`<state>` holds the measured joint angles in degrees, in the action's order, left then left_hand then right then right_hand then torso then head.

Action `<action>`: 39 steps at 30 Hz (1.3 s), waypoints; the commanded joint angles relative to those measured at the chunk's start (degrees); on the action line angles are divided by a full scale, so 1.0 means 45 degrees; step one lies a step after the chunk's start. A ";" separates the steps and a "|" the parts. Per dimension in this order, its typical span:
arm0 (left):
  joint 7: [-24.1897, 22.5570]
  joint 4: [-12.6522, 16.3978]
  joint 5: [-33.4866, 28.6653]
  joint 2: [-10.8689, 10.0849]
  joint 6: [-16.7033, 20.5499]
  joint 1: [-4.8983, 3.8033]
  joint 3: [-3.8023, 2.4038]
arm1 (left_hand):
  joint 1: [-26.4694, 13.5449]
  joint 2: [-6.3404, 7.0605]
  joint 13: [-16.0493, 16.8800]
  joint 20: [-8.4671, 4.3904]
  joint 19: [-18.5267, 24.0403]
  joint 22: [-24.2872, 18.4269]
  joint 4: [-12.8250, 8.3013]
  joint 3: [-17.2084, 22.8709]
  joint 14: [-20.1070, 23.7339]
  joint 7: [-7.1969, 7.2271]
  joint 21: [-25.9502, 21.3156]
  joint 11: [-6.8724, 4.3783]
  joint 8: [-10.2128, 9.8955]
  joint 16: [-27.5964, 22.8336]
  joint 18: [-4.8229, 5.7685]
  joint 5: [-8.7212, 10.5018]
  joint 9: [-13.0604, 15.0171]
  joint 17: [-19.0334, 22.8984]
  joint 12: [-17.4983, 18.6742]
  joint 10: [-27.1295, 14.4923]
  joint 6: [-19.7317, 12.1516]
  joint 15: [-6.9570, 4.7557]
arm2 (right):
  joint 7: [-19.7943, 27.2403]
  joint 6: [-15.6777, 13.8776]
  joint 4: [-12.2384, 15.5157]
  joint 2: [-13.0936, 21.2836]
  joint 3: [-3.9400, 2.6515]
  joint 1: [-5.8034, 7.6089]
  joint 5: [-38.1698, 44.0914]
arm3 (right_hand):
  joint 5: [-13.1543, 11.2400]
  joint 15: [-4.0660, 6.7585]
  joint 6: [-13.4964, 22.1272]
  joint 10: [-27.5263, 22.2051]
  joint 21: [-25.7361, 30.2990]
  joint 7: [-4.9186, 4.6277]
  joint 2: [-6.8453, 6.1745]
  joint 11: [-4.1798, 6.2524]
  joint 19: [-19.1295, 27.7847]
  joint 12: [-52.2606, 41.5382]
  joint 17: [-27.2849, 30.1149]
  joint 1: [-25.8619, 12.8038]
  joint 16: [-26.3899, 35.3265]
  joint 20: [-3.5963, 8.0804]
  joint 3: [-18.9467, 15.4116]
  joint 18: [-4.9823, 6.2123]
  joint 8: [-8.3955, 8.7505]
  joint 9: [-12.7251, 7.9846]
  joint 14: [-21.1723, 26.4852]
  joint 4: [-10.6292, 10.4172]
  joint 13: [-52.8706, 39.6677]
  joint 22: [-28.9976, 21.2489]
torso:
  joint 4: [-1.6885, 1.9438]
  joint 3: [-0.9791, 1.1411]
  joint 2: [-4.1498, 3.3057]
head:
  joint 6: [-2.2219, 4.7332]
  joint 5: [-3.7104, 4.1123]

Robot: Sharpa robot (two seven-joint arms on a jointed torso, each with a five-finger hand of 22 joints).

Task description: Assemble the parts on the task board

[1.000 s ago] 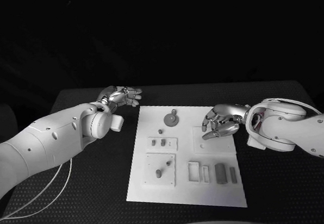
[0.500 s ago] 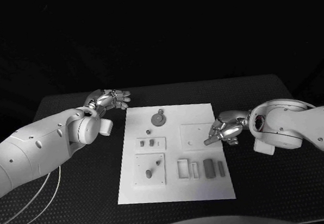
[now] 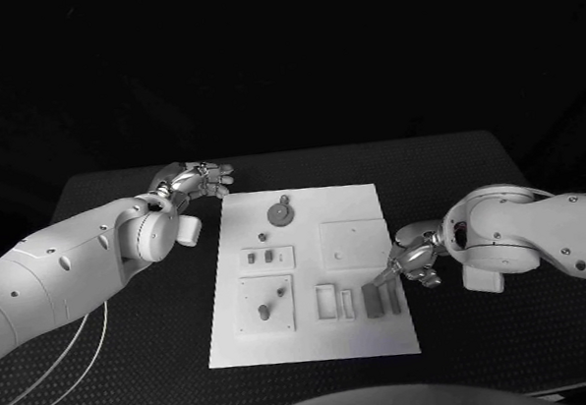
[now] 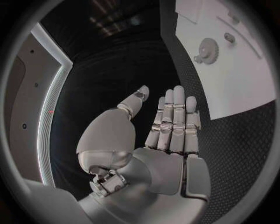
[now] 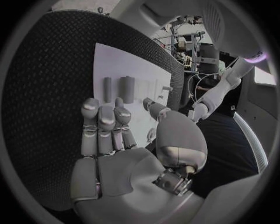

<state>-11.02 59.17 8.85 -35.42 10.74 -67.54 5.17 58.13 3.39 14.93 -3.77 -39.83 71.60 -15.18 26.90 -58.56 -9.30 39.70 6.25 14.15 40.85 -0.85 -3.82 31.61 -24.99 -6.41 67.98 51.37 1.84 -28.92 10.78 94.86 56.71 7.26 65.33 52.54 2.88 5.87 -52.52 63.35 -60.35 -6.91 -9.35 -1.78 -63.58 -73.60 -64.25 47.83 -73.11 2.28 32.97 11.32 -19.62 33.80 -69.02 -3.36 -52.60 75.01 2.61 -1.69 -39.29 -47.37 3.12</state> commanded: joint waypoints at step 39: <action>-0.0048 0.0318 -0.0101 -0.0138 -0.0244 0.0008 0.0043 | -0.0079 -0.0009 -0.0034 0.0080 -0.0021 0.0052 0.0086 -0.0048 0.0021 -0.0040 -0.0087 0.0066 0.0075 -0.0120 -0.0132 0.0003 -0.0033 -0.0062 0.0093 -0.0102 -0.0101 0.0100 | -0.0963 -0.0608 -0.0676 -0.1852 0.0821 -0.0467 0.1033 | -0.0020 0.0168 -0.0908 -0.0769 -0.0331 0.0276 -0.1065 0.0545 -0.0342 0.0098 0.0149 -0.0235 -0.0006 0.0280 0.1271 0.0817 0.0371 -0.0042 -0.0353 0.0589 0.0186 0.0064 | -0.0033 -0.0037 -0.0020 | -0.0192 -0.0105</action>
<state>-10.92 60.44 8.70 -36.14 10.50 -67.48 5.39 58.13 3.39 14.83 -3.77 -39.83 71.74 -15.03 26.75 -58.56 -9.51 39.70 6.46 14.15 40.64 -0.85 -3.82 31.52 -25.21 -6.19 67.77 51.17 1.84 -32.77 7.24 91.74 48.88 10.26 64.00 55.83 2.88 5.94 -53.14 63.54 -61.67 -6.29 -13.96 -1.61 -64.48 -73.37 -63.66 46.40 -73.41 2.57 38.69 11.32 -18.57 38.79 -70.39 -1.03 -51.81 75.01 2.39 -1.81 -39.37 -48.21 2.52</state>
